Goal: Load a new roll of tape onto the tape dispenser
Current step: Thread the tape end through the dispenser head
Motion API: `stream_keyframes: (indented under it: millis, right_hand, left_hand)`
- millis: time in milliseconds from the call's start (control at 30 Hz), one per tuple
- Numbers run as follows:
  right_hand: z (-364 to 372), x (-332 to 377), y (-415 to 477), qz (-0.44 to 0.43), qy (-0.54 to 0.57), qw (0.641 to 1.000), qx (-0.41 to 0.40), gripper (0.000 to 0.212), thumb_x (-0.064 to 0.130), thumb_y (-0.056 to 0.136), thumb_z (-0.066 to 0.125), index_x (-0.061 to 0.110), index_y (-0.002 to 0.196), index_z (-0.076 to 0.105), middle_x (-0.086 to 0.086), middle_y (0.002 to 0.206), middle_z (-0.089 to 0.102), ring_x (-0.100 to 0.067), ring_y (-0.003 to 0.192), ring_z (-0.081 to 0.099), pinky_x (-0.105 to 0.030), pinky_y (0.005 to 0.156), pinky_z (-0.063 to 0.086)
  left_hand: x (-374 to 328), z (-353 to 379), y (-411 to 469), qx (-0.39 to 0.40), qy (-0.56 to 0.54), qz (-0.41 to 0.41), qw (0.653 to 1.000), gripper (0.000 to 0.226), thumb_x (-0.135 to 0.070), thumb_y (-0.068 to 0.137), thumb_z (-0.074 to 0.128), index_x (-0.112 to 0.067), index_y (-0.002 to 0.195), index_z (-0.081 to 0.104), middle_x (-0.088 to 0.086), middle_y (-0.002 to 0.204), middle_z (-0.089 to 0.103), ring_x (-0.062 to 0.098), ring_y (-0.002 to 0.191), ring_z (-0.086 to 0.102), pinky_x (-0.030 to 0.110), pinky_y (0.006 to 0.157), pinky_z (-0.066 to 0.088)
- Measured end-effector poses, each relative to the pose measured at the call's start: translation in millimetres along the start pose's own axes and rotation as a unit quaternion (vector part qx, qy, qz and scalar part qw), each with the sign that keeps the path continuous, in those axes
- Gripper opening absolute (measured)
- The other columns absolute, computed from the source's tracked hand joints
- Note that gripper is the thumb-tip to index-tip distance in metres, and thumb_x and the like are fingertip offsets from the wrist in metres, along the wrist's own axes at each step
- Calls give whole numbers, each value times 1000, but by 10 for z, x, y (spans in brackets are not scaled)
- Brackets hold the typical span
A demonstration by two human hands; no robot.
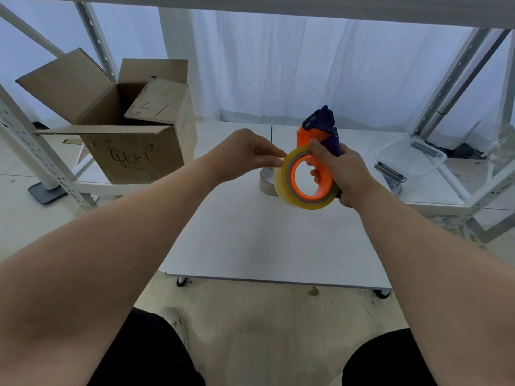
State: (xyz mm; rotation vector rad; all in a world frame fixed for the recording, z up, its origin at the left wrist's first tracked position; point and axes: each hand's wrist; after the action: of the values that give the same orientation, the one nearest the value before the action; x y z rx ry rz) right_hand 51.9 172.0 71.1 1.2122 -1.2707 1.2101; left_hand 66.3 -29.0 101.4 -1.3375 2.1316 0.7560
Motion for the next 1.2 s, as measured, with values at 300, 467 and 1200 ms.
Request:
stream_keyframes:
  millis: [300,467,1200]
  right_hand:
    - [-3,-44,-7,-14,-15,1000,7,28,36,86,64,23,109,55,0,93,66,-20,80,61,-29,69,56]
    - [-59,-47,-1,-7,-17,999,28,35,36,85,65,20,115,57,-4,96,66,-22,80,61,-31,70,55]
    - [139,35,82,-45,37,998,-24,31,41,87,64,24,111,56,-7,110,67,-27,101,64,-42,93,54]
  left_hand:
    - [-98,-8,-30,34,199,48,978,30,-24,91,56,-15,119,64,3,115,69,17,100,65,19,90,40]
    - [-122,14,-63,41,223,74,971,31,-28,92,53,-17,118,65,1,114,70,18,99,64,21,86,41]
    - [-31,171,90,-33,-132,-130,982,56,-45,86,59,-12,129,47,5,111,61,17,98,60,29,86,52]
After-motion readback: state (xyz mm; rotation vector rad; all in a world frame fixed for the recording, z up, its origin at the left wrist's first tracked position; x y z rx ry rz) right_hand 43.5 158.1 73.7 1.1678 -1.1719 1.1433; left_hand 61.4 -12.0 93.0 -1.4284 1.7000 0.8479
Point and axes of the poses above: each hand's wrist, its own y-axis towards the middle knuckle, its own z-axis out of the palm, x = y × z
